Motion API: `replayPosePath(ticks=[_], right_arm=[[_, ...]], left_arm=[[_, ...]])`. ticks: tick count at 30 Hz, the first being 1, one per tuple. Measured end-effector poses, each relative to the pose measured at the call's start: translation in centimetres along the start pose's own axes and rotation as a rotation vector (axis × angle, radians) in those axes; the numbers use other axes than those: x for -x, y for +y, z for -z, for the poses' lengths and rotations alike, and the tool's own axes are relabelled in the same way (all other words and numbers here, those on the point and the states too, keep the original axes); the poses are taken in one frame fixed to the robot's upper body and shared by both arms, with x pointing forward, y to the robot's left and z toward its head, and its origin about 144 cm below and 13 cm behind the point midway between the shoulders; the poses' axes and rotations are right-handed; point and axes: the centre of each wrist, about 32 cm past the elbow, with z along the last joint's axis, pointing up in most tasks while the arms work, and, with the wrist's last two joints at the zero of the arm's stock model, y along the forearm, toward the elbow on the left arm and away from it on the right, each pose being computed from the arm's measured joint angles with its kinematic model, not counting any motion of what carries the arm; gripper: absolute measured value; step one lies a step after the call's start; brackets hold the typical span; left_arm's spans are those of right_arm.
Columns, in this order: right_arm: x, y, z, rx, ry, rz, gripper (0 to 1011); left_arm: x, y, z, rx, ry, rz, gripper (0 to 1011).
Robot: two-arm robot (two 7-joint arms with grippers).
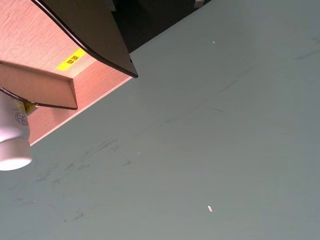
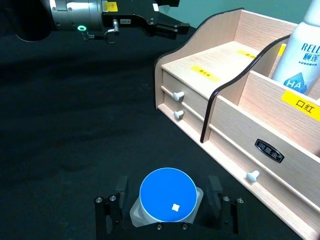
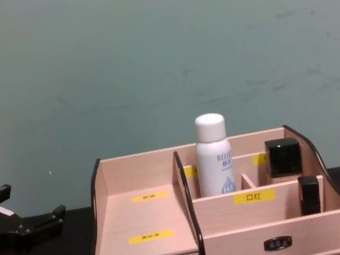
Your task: Pick up the facial cleanser and watermelon frost from the table and place them into the tiered storage box.
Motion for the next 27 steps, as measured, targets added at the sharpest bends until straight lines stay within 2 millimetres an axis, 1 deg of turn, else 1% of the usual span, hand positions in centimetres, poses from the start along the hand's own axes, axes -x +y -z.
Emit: replayPosePath(ticks=[9,27], right_arm=[[-0.3,0.7,0.5,0.005,0.009,-0.005,1002],[-0.8,1.8,0.7,0.007,0.011,-0.016,1003]], left_arm=[[0.0,0.0,0.0,0.000,0.000,0.000,1009],[0.0,0.0,0.0,0.000,0.000,0.000,1010]])
